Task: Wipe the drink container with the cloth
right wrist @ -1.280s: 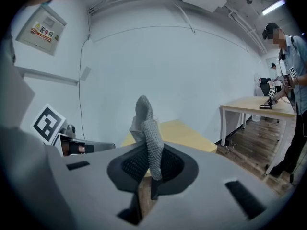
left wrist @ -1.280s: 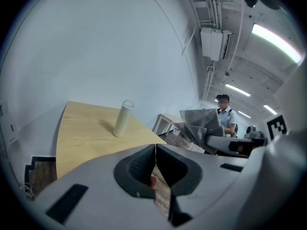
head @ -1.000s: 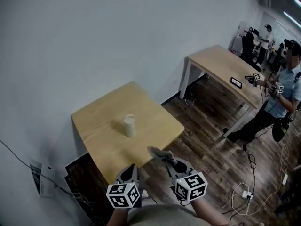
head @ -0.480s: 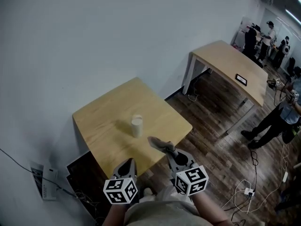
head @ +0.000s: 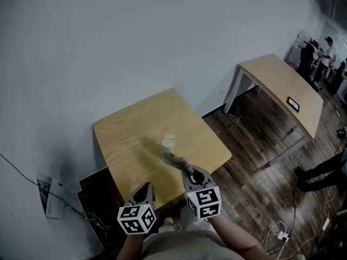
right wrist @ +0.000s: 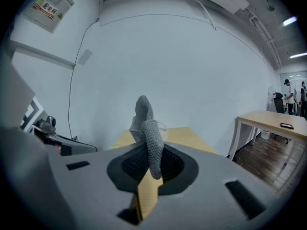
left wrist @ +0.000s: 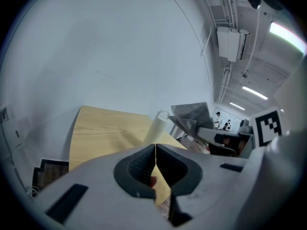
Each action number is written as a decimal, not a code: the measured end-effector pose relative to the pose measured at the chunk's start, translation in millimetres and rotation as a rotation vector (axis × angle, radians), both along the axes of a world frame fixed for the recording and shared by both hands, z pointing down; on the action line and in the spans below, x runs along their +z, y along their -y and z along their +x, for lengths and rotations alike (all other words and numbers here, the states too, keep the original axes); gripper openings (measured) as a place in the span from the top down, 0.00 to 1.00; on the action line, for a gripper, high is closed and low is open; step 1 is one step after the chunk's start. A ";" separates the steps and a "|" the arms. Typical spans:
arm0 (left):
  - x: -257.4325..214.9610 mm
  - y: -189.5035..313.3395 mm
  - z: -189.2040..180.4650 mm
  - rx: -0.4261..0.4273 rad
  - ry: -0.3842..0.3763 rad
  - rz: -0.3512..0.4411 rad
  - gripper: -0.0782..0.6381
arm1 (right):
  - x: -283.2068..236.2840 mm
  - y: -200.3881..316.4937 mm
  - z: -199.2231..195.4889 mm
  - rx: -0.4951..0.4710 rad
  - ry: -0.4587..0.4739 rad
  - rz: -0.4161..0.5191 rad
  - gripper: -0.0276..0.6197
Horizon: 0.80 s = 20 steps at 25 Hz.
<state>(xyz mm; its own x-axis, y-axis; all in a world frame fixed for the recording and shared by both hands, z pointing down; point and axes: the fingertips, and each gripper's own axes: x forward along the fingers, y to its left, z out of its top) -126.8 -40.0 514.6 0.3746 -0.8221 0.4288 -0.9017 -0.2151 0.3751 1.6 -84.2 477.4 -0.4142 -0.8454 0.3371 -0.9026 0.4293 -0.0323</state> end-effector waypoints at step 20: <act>20.9 30.7 -3.5 -0.109 -0.016 -0.064 0.89 | 72.9 73.1 -24.8 -0.028 -0.027 -0.136 0.93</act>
<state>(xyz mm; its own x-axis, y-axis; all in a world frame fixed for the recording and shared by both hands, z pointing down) -130.3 -70.7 535.6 0.2922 -0.8295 0.4760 -0.9120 -0.0919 0.3997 -23.2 -157.4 550.3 -0.4265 -0.7793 0.4592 -0.8916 0.4477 -0.0684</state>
